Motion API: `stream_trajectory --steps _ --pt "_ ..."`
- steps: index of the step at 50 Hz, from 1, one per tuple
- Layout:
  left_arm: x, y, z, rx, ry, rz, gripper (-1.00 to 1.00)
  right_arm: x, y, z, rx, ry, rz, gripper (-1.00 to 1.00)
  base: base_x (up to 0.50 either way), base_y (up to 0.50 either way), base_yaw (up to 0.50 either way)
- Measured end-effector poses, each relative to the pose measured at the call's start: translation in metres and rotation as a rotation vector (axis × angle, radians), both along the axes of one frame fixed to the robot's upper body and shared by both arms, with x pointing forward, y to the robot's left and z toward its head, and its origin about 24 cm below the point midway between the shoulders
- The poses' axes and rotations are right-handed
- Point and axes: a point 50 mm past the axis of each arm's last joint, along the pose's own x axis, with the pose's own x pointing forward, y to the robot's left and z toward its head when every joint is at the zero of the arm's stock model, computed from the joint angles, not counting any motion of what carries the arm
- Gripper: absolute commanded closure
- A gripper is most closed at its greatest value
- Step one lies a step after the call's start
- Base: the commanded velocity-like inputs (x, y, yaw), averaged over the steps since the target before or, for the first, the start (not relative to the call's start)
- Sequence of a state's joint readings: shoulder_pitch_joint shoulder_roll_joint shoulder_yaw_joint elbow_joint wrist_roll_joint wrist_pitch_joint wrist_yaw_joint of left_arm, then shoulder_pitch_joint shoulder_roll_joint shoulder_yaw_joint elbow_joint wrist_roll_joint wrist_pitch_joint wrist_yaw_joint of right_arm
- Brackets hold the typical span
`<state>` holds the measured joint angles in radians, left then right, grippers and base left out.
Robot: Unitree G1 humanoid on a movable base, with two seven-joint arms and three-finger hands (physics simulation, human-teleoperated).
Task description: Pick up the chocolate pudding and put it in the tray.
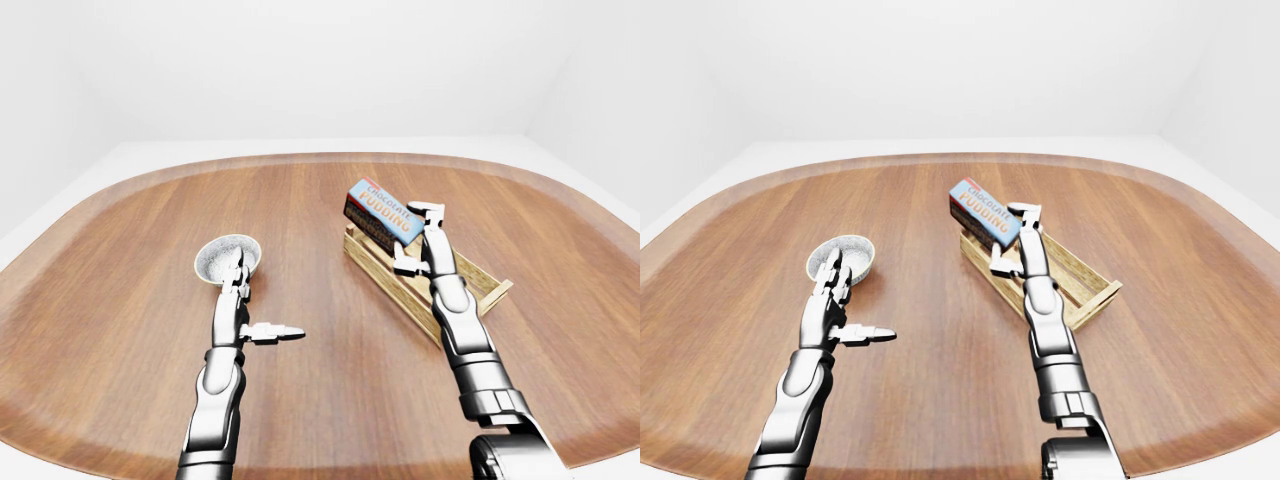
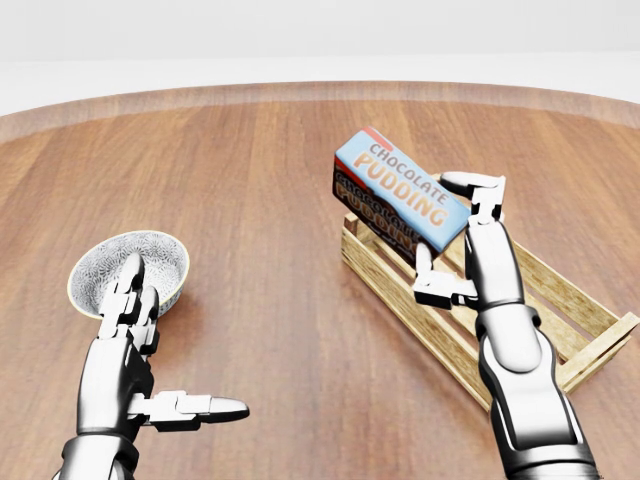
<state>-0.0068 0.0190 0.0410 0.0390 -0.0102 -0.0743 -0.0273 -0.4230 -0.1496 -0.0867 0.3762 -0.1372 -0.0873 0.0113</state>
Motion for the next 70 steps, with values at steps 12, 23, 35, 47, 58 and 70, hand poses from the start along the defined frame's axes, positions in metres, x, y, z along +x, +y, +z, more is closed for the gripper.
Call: stream_trajectory --steps 12,23,35,47,58,70 --pt "0.0 0.0 -0.001 0.0 0.0 -0.001 -1.0 0.026 -0.006 0.001 -0.031 0.063 -0.049 1.0 0.0 0.0 0.0" --pt "0.001 0.0 0.0 -0.001 0.001 -0.001 -1.0 0.041 -0.011 0.006 -0.054 0.096 -0.083 1.0 0.0 0.0 0.0" --pt "0.001 0.0 0.0 -0.003 0.003 0.001 -1.0 0.051 -0.022 0.009 -0.081 0.142 -0.13 1.0 0.0 0.0 0.0" --pt "0.0 0.0 0.0 -0.004 0.003 0.001 -1.0 0.058 -0.029 0.012 -0.104 0.176 -0.164 1.0 0.0 0.0 0.0" --pt "0.0 0.0 0.0 -0.003 0.003 -0.001 -1.0 0.063 -0.031 0.013 -0.095 0.216 -0.179 1.0 0.0 0.0 0.0" --pt "0.0 0.0 0.0 -0.002 0.002 -0.002 -1.0 0.065 -0.034 0.012 -0.101 0.248 -0.199 1.0 0.0 0.0 0.0"
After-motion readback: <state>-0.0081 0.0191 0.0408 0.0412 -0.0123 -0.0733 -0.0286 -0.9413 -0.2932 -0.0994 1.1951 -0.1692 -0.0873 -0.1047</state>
